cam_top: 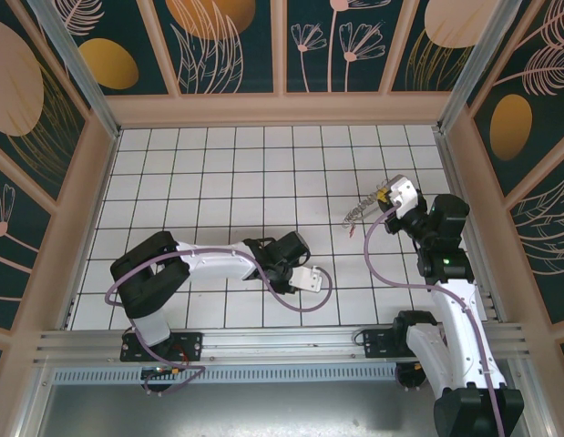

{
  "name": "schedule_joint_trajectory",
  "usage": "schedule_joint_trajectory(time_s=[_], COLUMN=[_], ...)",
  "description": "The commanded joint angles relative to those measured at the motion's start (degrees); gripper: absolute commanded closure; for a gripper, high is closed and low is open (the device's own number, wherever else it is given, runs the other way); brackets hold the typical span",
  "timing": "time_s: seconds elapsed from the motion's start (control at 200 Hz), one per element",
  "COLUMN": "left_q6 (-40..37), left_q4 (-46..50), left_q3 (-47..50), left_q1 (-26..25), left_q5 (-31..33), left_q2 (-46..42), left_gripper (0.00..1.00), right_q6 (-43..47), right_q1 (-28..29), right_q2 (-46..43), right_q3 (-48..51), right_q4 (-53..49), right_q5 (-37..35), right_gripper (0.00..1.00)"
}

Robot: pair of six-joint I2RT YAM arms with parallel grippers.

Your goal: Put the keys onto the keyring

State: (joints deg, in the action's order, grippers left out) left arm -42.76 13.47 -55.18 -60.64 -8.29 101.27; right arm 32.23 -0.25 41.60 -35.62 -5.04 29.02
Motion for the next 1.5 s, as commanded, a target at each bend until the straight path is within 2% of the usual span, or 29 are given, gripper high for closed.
schedule_joint_trajectory(time_s=[0.0,0.44,0.701,0.846,1.181,1.286,1.491], left_q6=[-0.41,-2.15,-5.78,-8.95,-13.10,-16.53,-19.27], left_q4=[1.14,-0.33,0.02,0.32,2.11,2.12,2.01], left_q3=[0.85,3.32,5.17,6.22,3.60,3.88,2.46], left_q1=[1.03,2.40,3.49,3.87,3.87,3.87,3.86], left_q5=[0.90,0.85,0.04,-0.45,-4.19,-2.87,3.62], left_q2=[-1.43,-2.67,-7.86,-9.08,-5.05,-4.86,-3.41], left_gripper=[0.80,0.69,0.62,0.63,0.63,0.64,0.67], right_q6=[-0.21,-0.28,-0.23,-0.31,-0.21,-0.22,-0.22], right_q1=[-0.45,-0.36,-0.45,-0.44,-0.45,-0.45,-0.43], right_q2=[-1.16,-1.79,-1.88,-1.97,-2.31,-2.32,-2.31], right_q3=[0.37,0.81,0.72,0.90,0.72,0.77,0.81], right_q4=[2.32,2.25,1.98,2.18,1.86,1.81,1.96], right_q5=[1.13,1.11,1.04,1.13,0.82,0.78,0.71], right_gripper=[1.00,1.00,1.00,1.00,1.00,1.00,1.00])
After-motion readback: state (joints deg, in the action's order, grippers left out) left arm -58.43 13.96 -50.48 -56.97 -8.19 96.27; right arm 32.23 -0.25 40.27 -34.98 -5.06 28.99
